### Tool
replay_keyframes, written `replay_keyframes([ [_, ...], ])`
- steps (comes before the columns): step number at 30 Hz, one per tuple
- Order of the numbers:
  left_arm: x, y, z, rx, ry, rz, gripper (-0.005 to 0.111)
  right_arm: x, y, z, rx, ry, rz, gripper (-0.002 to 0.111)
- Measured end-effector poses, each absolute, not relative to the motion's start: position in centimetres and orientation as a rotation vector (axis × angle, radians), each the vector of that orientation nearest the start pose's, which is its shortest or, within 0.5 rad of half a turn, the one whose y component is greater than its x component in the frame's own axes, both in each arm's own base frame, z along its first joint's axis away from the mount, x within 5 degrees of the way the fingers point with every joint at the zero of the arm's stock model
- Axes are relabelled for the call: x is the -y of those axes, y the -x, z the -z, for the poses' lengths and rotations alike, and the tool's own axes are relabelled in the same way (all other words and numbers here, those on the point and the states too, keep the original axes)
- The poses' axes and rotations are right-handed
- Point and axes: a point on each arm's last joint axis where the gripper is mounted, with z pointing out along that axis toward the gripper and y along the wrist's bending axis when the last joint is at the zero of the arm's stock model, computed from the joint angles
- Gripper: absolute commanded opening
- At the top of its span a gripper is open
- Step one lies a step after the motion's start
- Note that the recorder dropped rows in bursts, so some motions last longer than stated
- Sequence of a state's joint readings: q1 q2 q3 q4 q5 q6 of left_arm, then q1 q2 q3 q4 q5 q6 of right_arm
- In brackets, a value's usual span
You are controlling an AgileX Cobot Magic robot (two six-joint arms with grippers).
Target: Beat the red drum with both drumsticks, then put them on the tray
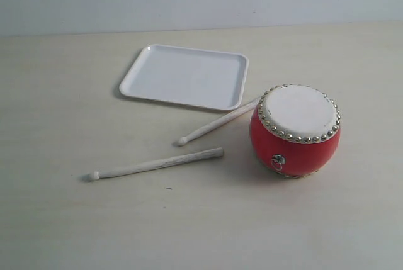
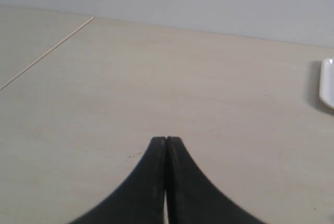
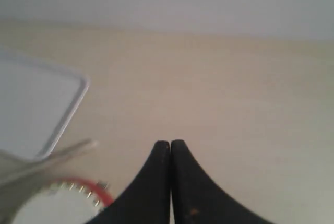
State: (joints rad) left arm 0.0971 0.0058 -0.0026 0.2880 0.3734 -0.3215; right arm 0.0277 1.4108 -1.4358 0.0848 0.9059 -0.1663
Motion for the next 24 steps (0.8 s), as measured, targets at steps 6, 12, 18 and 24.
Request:
replay_keyframes([
  [6,-1.5,-5.2,-18.1,-1.835,0.210,-0.127,0.000,-7.7,-34.3,-35.0,-2.567,0.799,-0.224,0.000],
  [12,-1.5,-5.2,-18.1,-1.835,0.210,-0.127,0.000,-16.2,-33.7,-31.2,-2.391,1.460,-0.265,0.000],
  [18,-1.5,-5.2,-18.1,-1.835,0.210,-0.127,0.000,-21.6,-32.5,-27.4,-2.161,1.923,-0.288,0.000],
  [24,-1.5,-5.2,-18.1,-1.835,0.210,-0.127,0.000,-24.6,-32.0,-23.0,-2.104,2.163,-0.256,0.004],
])
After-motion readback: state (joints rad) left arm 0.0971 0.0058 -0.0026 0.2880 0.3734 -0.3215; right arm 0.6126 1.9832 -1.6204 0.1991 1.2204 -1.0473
